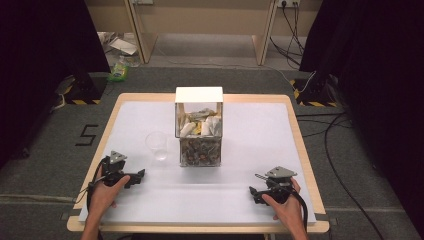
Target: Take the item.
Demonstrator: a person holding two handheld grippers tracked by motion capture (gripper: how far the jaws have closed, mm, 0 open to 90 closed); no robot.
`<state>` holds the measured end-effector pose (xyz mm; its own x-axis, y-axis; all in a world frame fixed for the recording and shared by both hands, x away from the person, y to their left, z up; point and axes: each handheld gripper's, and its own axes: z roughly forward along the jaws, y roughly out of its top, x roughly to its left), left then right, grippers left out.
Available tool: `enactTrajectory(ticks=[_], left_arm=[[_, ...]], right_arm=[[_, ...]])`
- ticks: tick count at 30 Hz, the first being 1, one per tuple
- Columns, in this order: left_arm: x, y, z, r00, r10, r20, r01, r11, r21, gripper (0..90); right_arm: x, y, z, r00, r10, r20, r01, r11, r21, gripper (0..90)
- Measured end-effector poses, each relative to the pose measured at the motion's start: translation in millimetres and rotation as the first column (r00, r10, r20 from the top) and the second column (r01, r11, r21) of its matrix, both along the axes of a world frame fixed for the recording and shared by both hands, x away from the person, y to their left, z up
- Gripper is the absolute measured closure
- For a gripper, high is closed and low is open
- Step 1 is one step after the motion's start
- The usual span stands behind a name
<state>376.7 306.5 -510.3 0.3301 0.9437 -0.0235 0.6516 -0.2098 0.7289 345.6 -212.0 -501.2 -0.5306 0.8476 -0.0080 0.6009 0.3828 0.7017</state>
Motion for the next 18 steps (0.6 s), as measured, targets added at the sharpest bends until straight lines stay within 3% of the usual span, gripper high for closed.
enactTrajectory(ticks=[8,10,11,12,13,14,15,16,17,18], left_arm=[[-0.1,-0.2,0.9,1.0,0.003,0.004,-0.003,1.0,0.003,1.1],[-0.8,1.0,2.8,0.9992,0.019,0.035,-0.018,0.9997,-0.014,9.0],[-1.4,1.5,4.3,0.9984,0.03,0.048,-0.028,0.9991,-0.03,19.3],[-1.4,1.5,4.3,0.9984,0.03,0.048,-0.028,0.9991,-0.03,19.9],[-2.5,1.7,6.1,0.9984,0.024,0.051,-0.021,0.9986,-0.049,11.4],[-4.2,1.4,8.3,0.998,0.02,0.061,-0.017,0.9982,-0.057,11.9],[-5.2,0.9,9.9,0.9975,0.019,0.068,-0.015,0.998,-0.061,18.5],[-5.2,0.9,9.9,0.9975,0.019,0.068,-0.015,0.998,-0.061,17.1],[-7.5,-1.2,16.1,0.9955,0.009,0.094,-0.004,0.9981,-0.062,13.5],[-7.5,-1.2,16.1,0.9955,0.009,0.094,-0.004,0.9981,-0.062,16.9]], right_arm=[[0.0,0.0,0.0,1.0,0.0,-0.001,0.0,1.0,0.001,0.5],[0.0,-0.1,0.0,1.0,0.0,0.0,0.0,1.0,0.001,0.5],[0.0,-0.1,0.0,1.0,0.0,-0.001,0.0,1.0,0.001,0.5],[0.0,-0.1,0.0,1.0,0.0,-0.001,0.0,1.0,0.002,0.5],[0.1,-0.1,0.0,1.0,0.0,-0.001,0.0,1.0,0.002,0.5],[0.1,-0.1,0.0,1.0,0.0,-0.001,0.0,1.0,0.002,0.5],[0.0,-0.1,0.0,1.0,-0.001,-0.001,0.001,1.0,0.002,0.5],[0.0,-0.1,0.0,1.0,-0.001,-0.001,0.001,1.0,0.002,0.5],[0.1,-0.1,-0.1,1.0,-0.001,-0.001,0.001,1.0,0.002,0.5],[0.1,-0.1,-0.1,1.0,0.0,-0.001,0.0,1.0,0.002,0.5]])
